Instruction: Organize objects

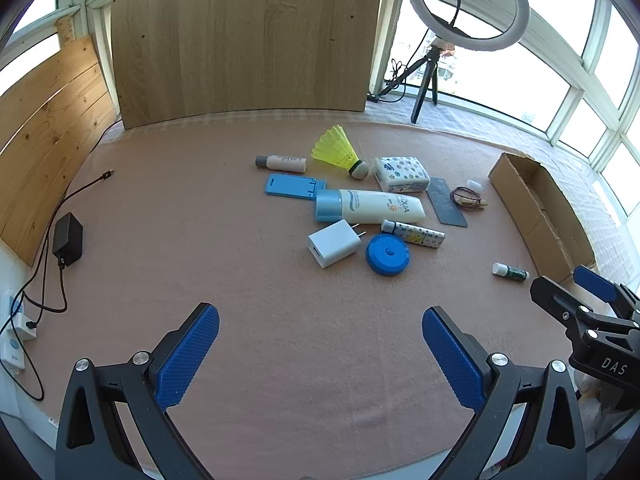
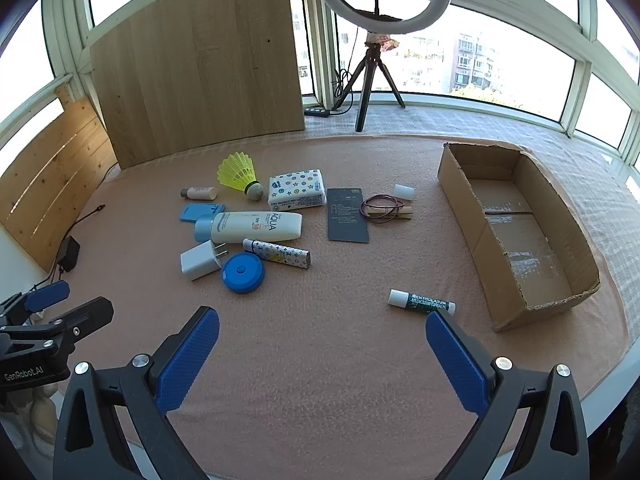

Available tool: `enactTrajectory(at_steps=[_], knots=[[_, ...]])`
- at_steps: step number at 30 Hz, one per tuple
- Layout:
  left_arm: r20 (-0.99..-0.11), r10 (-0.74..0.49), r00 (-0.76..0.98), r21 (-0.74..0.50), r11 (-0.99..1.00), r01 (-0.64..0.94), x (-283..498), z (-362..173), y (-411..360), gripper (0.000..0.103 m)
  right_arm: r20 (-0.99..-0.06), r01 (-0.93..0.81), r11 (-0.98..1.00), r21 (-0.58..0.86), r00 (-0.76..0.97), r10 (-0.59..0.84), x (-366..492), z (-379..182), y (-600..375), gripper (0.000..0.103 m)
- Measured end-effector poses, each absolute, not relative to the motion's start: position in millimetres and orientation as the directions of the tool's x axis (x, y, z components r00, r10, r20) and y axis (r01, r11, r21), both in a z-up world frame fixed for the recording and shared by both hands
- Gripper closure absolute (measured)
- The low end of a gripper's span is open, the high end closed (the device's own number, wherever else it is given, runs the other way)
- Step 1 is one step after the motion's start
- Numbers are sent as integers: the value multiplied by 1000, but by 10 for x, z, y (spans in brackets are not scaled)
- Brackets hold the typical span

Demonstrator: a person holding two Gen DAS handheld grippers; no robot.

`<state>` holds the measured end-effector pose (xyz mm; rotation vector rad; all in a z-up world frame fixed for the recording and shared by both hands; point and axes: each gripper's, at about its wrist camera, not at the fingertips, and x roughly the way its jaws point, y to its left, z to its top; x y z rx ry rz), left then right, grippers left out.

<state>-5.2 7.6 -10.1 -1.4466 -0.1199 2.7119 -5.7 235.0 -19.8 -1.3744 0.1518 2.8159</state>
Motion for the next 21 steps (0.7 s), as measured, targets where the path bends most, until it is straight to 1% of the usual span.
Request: enactTrajectory(at_steps=[7, 13, 16, 21], knots=[[-824, 99, -557, -91, -995, -43, -50, -88, 146, 0, -790, -61, -993, 99, -612, -42, -30, -217, 2399, 1], [-823, 103, -559, -87, -995, -55, -36, -74, 180, 0, -793, -65, -992, 107, -607, -45, -21, -220, 2420, 5], [-821, 101, -562, -86, -995, -52, -24, -66, 181, 0, -793, -61, -993, 105, -608, -46, -9, -213, 2407, 9], [-820, 101, -564, -84, -995, -57, -8, -59, 192, 0, -794, -65, -992, 109, -606, -48, -1, -220, 2411, 9]])
